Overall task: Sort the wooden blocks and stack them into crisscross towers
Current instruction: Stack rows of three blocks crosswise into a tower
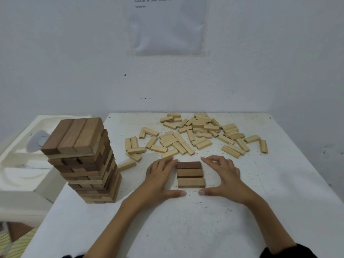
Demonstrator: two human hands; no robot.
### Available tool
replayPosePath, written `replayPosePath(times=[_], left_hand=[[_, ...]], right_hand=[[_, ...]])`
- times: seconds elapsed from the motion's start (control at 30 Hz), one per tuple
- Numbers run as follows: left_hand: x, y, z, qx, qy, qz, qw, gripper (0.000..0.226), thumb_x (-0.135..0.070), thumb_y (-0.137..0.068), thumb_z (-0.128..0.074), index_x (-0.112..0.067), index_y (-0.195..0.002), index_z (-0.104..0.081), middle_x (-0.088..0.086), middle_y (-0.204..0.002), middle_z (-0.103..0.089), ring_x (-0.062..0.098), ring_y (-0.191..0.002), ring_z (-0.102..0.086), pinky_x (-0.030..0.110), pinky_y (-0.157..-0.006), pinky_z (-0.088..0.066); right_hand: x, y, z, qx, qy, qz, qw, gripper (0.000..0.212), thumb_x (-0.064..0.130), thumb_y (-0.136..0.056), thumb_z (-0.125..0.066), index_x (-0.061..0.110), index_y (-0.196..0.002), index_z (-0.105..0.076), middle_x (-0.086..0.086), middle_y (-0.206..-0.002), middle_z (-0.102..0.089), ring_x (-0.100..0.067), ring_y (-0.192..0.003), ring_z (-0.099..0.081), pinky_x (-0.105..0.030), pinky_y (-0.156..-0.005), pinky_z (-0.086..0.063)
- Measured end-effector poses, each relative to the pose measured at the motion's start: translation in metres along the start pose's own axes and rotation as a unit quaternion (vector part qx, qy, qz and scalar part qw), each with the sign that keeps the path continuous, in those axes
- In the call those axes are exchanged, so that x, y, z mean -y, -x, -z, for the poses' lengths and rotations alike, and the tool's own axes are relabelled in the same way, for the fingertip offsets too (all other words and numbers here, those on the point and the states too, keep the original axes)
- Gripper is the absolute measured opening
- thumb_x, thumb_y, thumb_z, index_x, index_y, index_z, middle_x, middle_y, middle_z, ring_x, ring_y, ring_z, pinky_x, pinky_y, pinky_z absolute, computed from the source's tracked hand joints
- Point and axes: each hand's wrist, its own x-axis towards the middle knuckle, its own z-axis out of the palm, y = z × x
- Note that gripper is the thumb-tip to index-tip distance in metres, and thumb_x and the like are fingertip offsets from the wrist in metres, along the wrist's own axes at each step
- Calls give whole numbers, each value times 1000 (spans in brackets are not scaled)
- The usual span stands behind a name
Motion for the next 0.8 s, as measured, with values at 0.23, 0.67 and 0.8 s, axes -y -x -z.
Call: replayPosePath(times=[0.23, 0.67, 0.8], left_hand=[[6, -6, 0, -57, 75, -24, 995, 80, -75, -61, -54, -43, -132, -37, -25, -134, -29, -4, -125, -17, 22, -104, -13], [2, -5, 11, -81, 126, -89, 985, 70, -80, -62, -57, -46, -120, -39, -24, -132, -35, -1, -123, -28, 10, -103, -20], [-12, -4, 31, -115, 130, -119, 978, 71, -79, -63, -58, -40, -120, -43, -16, -131, -40, 0, -122, -32, 3, -99, -18]], right_hand=[[-4, -7, -3, -26, -25, 25, 999, 80, 83, -40, -50, 59, -115, -31, 20, -123, -26, -1, -112, -20, -18, -82, -11], [6, 8, 8, -74, -106, 73, 989, 66, 73, -45, -65, 57, -105, -42, 32, -122, -28, 6, -115, -21, -29, -101, -22], [19, 16, 26, -113, -135, 96, 980, 67, 70, -45, -66, 53, -107, -46, 30, -123, -33, 11, -118, -22, -16, -96, -21]])
